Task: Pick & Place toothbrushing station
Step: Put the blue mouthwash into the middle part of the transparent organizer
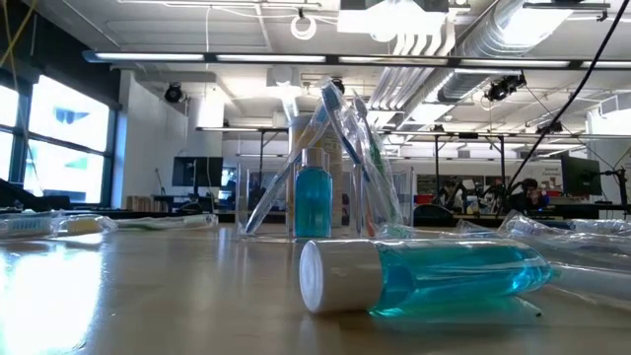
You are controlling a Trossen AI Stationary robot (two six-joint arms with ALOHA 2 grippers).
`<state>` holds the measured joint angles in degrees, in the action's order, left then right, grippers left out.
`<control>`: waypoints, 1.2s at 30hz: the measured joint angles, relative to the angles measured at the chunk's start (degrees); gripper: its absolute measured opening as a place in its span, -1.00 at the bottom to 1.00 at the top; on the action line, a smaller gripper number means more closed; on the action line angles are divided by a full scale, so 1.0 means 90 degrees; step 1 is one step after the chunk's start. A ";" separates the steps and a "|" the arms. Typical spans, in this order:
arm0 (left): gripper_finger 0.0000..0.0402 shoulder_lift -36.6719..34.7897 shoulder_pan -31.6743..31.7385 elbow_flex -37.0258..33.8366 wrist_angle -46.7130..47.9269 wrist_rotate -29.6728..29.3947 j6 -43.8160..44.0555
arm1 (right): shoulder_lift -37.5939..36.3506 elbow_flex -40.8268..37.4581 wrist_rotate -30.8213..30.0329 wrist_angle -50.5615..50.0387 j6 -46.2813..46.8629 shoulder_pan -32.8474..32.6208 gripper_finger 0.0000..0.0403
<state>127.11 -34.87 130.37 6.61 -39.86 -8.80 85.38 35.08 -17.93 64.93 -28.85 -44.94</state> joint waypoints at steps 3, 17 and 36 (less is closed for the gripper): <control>-0.76 0.0000 0.0000 0.0000 0.0005 0.0002 0.0002 | 0.0158 0.0208 -0.0234 0.0007 -0.0292 -0.0142 -0.15; -0.76 -0.0002 -0.0042 0.0000 0.0281 0.0081 0.0189 | 0.0204 0.0319 -0.1236 0.0002 -0.0941 -0.0637 -0.19; -0.76 -0.0010 -0.0085 0.0000 -0.0782 0.0370 -0.0845 | 0.0204 0.0315 -0.0594 0.1117 -0.1798 -0.0731 -0.20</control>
<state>127.02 -35.64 130.37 -0.43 -36.52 -16.41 87.22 37.91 -23.27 74.99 -45.03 -51.52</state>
